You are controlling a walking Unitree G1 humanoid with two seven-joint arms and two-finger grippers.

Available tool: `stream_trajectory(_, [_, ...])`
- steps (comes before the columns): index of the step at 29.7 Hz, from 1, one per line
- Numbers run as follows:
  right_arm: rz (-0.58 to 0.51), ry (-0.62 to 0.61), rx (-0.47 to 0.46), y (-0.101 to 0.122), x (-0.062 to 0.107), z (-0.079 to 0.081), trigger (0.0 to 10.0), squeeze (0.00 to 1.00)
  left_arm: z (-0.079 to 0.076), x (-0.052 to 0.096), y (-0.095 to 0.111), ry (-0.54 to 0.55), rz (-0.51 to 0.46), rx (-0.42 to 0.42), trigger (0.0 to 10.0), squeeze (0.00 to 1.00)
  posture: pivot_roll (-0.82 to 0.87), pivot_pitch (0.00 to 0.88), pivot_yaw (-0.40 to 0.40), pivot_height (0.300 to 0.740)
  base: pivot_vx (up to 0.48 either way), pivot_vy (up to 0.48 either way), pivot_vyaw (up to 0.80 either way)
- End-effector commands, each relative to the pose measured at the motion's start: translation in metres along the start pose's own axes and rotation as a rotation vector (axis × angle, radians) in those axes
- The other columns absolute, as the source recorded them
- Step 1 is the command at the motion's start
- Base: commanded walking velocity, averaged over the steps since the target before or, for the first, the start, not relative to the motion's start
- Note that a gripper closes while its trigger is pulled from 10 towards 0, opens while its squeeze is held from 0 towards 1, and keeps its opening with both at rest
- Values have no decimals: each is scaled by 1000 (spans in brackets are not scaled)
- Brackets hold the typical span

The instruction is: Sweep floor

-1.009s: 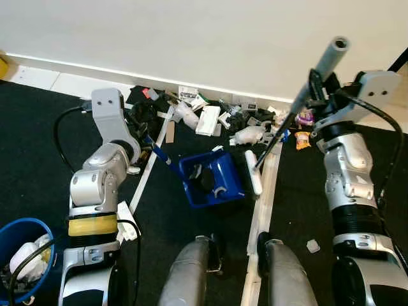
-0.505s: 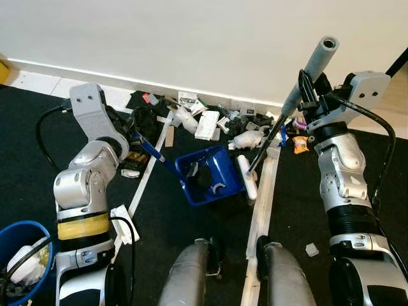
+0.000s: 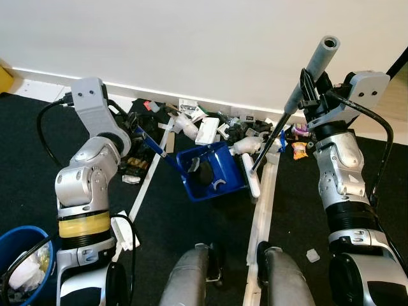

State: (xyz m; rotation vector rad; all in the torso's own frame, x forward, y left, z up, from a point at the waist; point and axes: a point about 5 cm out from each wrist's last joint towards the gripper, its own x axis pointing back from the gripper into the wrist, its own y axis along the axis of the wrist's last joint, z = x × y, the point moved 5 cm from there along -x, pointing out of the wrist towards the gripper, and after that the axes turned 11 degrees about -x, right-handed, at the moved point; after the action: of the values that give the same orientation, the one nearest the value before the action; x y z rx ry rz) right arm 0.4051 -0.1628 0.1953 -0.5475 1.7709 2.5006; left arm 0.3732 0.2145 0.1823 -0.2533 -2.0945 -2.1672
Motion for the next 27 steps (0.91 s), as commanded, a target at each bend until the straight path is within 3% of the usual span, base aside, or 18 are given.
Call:
stream_trajectory(1, [-31, -9, 10, 6, -1, -2, 10000, 0, 5, 3, 19, 13, -78, -25, 10000, 0, 8, 119, 87, 740, 0, 0, 0])
stream_trajectory(7, [-11, -61, 52, 3, -1, -13, 10000, 0, 5, 1, 18, 14, -73, -28, 10000, 0, 9, 120, 86, 740, 0, 0, 589])
stream_trajectory(27, [-24, -58, 37, 4, -3, -12, 10000, 0, 7, 0, 13, 16, -60, -31, 10000, 0, 13, 116, 80, 740, 0, 0, 775])
